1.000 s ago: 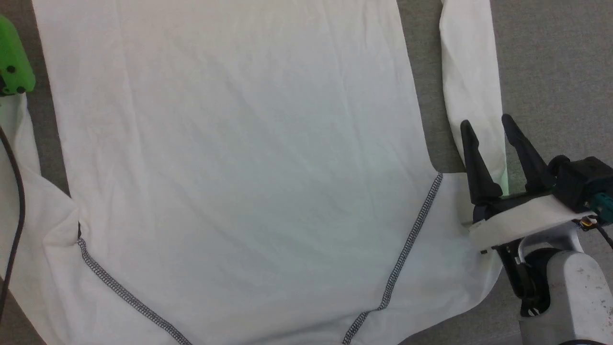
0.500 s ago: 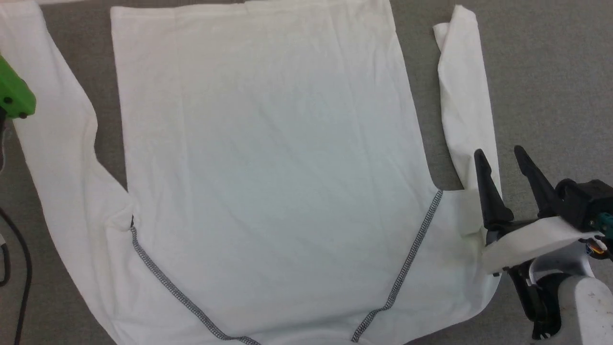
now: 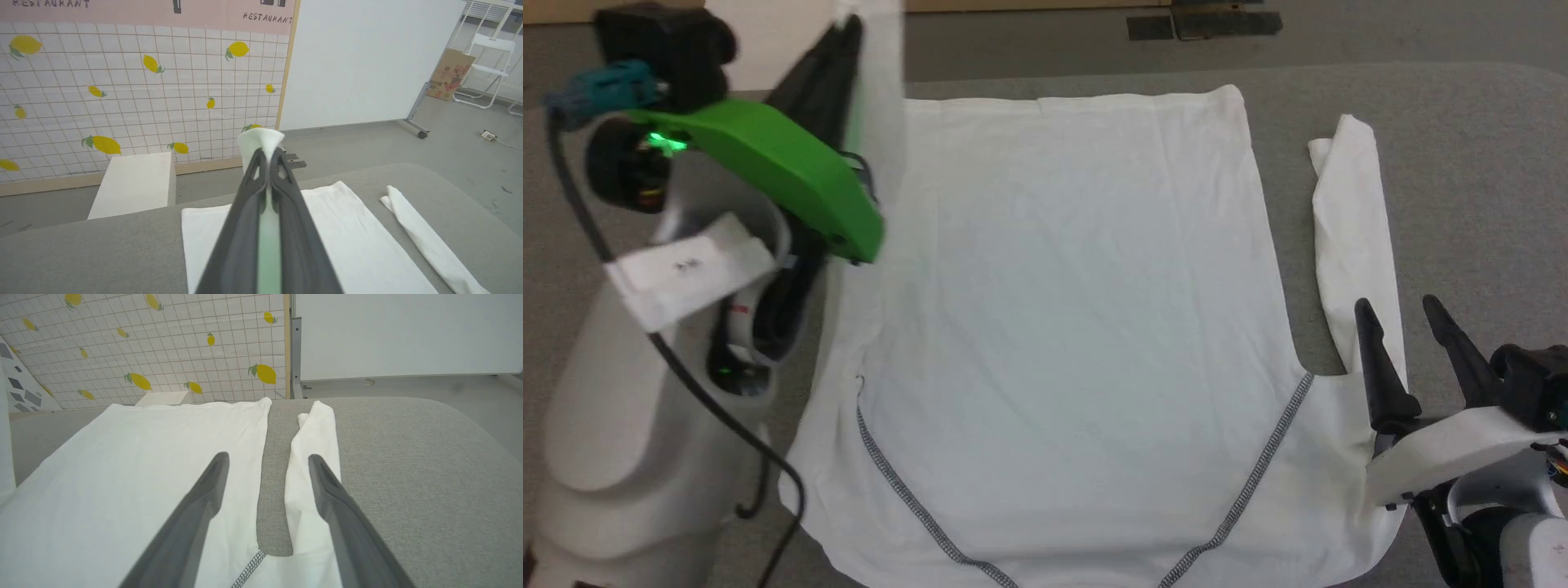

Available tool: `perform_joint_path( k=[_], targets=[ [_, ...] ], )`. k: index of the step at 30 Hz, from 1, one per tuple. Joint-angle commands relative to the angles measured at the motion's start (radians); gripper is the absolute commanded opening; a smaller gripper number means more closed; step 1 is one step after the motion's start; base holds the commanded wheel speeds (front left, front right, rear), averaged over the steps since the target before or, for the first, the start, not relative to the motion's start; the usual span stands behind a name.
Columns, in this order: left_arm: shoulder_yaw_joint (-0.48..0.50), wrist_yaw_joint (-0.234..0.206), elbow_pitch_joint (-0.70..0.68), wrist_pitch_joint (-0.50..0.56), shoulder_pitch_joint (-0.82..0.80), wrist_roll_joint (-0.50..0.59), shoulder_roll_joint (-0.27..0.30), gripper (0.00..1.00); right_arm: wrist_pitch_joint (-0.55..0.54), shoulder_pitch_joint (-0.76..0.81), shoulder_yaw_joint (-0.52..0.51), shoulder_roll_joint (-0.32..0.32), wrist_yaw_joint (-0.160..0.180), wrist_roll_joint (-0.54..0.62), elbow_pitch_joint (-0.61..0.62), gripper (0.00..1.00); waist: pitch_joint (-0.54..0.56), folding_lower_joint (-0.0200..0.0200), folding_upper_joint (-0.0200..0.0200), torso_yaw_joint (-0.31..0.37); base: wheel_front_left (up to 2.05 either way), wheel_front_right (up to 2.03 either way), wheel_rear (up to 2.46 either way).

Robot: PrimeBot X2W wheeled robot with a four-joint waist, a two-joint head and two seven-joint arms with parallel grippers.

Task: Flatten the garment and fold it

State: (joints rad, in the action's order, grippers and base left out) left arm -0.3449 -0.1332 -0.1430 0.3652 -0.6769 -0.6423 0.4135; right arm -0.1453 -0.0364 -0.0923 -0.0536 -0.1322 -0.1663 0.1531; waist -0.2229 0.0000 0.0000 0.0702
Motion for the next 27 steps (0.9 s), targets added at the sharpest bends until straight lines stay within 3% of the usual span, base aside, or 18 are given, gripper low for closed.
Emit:
perform_joint_path(
  k=[1, 5, 10, 15, 25, 26, 27],
  targets=[
    [-0.03, 0.002, -0.014, -0.013, 0.014, 0.008, -0.039, 0.0, -0.005, 0.011, 0.002, 0.003, 0.002, 0.006, 0.01, 1.0, 0.033, 0.0, 0.0, -0.028, 0.0, 0.0, 0.0],
    [-0.143, 0.001, -0.032, -0.045, 0.049, 0.012, -0.162, 0.0, -0.013, 0.018, 0.008, 0.003, 0.002, 0.001, 0.021, 1.0, 0.034, 0.0, 0.0, -0.017, 0.0, 0.0, 0.0],
    [-0.298, 0.011, 0.063, -0.077, 0.134, 0.018, -0.285, 0.0, -0.017, 0.026, 0.01, 0.003, 0.002, -0.012, 0.022, 1.0, 0.024, 0.0, 0.0, 0.011, 0.0, 0.0, 0.0],
    [-0.421, 0.031, 0.253, -0.1, 0.194, 0.036, -0.33, 0.0, -0.017, 0.03, 0.019, 0.003, 0.002, -0.019, 0.016, 1.0, 0.013, 0.0, 0.0, 0.038, 0.0, 0.0, 0.0],
    [-0.641, 0.132, 0.545, -0.091, 0.231, 0.043, -0.36, 0.0, -0.021, 0.03, 0.025, 0.003, 0.002, -0.019, 0.003, 1.0, 0.005, 0.0, 0.0, 0.055, 0.0, 0.0, 0.0],
    [-0.654, 0.143, 0.563, -0.088, 0.231, 0.035, -0.361, 0.22, -0.022, 0.03, 0.027, 0.003, 0.002, -0.019, 0.002, 1.0, 0.006, 0.0, 0.0, 0.054, 0.0, 0.0, 0.0],
    [-0.66, 0.149, 0.575, -0.084, 0.231, 0.024, -0.362, 0.5, -0.023, 0.031, 0.028, 0.003, 0.002, -0.02, 0.001, 1.0, 0.007, 0.0, 0.0, 0.052, 0.0, 0.0, 0.0]
  ],
)
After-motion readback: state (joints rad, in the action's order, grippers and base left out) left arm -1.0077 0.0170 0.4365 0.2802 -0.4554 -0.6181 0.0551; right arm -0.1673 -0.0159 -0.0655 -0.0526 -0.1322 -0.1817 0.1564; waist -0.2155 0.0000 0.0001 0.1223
